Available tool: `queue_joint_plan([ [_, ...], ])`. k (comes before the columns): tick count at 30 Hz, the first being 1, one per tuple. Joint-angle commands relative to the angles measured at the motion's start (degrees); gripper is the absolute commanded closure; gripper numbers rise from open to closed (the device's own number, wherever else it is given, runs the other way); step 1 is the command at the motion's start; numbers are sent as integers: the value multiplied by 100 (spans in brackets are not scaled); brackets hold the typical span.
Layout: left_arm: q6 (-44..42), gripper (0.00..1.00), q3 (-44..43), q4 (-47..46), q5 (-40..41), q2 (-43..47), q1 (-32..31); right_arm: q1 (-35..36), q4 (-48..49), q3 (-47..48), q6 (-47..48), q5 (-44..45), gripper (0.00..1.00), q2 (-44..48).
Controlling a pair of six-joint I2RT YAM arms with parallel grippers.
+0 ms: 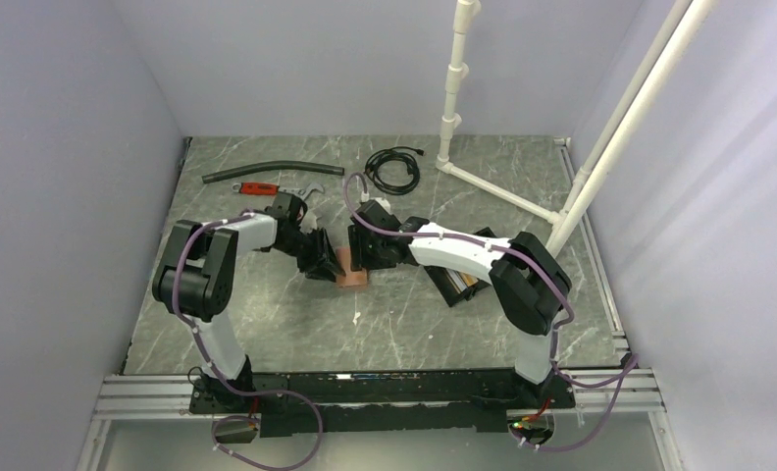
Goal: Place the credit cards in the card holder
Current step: Close the card holder at the center of the board.
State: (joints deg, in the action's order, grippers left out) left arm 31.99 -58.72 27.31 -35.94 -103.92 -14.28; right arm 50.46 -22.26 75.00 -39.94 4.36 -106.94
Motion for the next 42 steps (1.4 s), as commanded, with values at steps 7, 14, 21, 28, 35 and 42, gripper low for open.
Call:
queue_joint_plan([
  [7,437,60,600,-833,-688,456,-9,-18,-601,654,964,537,49,-107],
  [14,237,62,222,-249,-285,746,20,8,-591,895,1520,403,62,-248],
  [21,390,67,-70,-222,-126,1088,92,17,-709,1191,1842,229,72,-507],
  [28,746,82,-222,-897,-785,423,92,43,-811,1176,1919,501,73,-566],
  [35,764,86,-192,-1274,-1160,33,66,52,-824,1192,1936,466,78,-641],
  [42,742,87,-130,-1378,-1228,-120,66,60,-850,1277,1977,368,71,-718],
])
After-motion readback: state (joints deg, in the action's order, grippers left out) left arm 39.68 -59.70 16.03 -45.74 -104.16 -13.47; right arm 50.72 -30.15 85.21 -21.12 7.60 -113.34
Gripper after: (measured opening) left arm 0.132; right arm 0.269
